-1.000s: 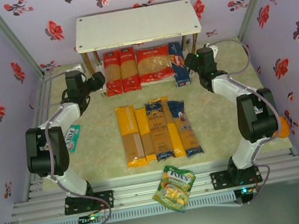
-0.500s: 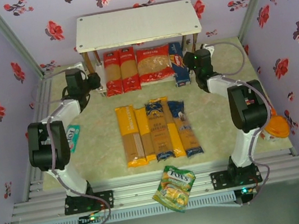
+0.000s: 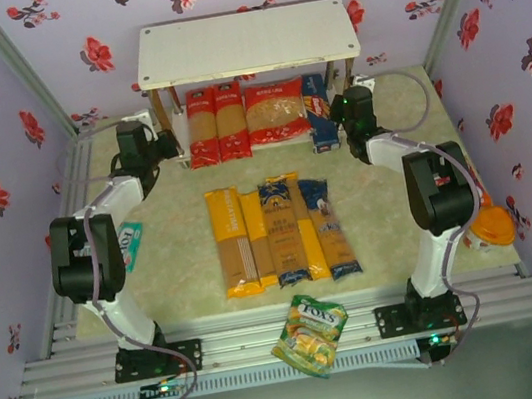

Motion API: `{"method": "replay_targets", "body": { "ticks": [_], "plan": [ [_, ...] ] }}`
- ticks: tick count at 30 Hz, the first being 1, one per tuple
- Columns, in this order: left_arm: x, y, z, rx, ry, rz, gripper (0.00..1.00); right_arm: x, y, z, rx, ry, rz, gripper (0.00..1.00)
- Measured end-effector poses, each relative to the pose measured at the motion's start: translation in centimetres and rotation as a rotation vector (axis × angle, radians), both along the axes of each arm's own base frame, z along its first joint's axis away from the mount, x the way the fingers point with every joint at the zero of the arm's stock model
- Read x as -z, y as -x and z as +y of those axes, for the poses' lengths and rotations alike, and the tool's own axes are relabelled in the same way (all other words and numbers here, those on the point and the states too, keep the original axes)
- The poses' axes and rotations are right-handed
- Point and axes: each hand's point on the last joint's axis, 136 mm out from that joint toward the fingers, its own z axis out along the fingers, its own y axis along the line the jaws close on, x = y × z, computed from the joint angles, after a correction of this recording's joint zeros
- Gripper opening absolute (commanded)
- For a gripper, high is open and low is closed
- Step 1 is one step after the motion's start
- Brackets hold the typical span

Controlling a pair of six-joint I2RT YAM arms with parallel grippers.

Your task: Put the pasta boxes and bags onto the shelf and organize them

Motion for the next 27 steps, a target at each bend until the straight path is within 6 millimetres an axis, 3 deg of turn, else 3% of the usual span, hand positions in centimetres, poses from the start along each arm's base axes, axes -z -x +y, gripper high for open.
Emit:
{"method": "replay_targets", "body": {
  "ticks": [6,13,25,27],
  "plan": [
    [0.0,0.2,0.2,0.002,-0.017,0.001,0.0,0.0,0.1,0.1,-0.014,-0.002,0.005,0.0],
    [0.1,1.8,-0.2,0.02,-0.007,0.007,0.0,0.0,0.4,0.0,-0.019,0.0,0.013,0.0],
    [-2.2,4.0,-0.5,0.037,0.005,-0.055,0.0,0.0,1.8,-0.3,-0.022,0.002,0.04,0.0],
    [-2.2,4.2,-0.5,0.037,0.006,-0.066,0.15,0.0,2.0,-0.4,-0.02,0.001,0.045,0.0]
  ]
}}
